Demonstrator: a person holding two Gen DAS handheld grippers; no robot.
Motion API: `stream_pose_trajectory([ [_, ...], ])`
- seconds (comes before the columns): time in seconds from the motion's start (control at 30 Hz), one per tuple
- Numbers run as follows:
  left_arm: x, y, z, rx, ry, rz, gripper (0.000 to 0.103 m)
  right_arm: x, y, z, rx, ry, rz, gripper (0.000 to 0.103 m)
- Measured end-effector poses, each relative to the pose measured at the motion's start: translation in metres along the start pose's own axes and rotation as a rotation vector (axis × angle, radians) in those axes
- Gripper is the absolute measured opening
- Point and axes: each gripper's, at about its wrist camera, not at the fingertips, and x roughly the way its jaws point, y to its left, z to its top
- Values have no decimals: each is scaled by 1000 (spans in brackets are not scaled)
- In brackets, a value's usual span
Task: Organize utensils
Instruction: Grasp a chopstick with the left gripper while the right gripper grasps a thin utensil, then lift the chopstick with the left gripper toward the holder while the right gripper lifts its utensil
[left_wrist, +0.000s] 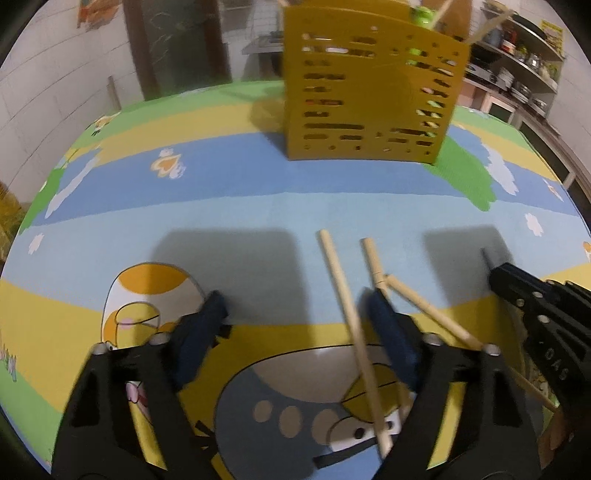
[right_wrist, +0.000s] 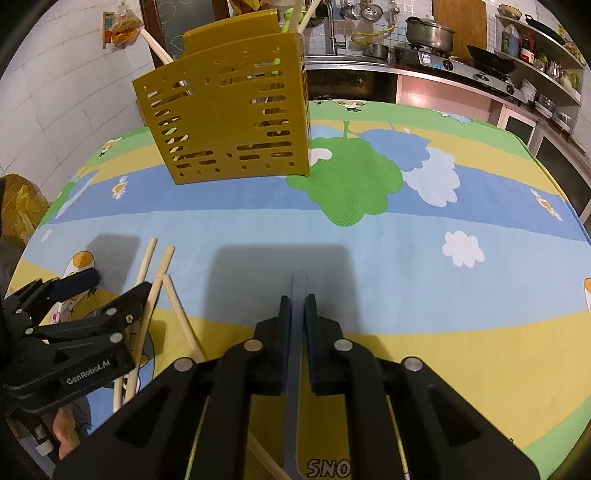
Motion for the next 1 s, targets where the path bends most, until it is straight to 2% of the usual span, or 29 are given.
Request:
stream_pose_trajectory([
  [0.07,0,-4,4,6,18,-10,59,0,-1,0,7,2,3,8],
  [0.13,3,-4,10,-13,35,-11,55,0,-2,0,12,5,8,8],
  [0.17,4,-3,14,-28,40,-8,47,0,-2,1,15,6,9,8],
  [0.27,7,3,21,-58,49,-10,36,3,-2,3,14,8,6,9],
  [0.43,6,8,19,-76,39,-9,23,4,-2,5,15,10,6,8],
  [0.53,5,10,19,-84,35,-53,8,4,-4,5,35,10,17,8],
  [0.8,3,5,14,-46,-11,-23,7,3,-4,4,64,-21,-2,7],
  [1.0,-11,10,14,-50,-69,-32,5,-8,-5,8,79,-96,-18,7],
])
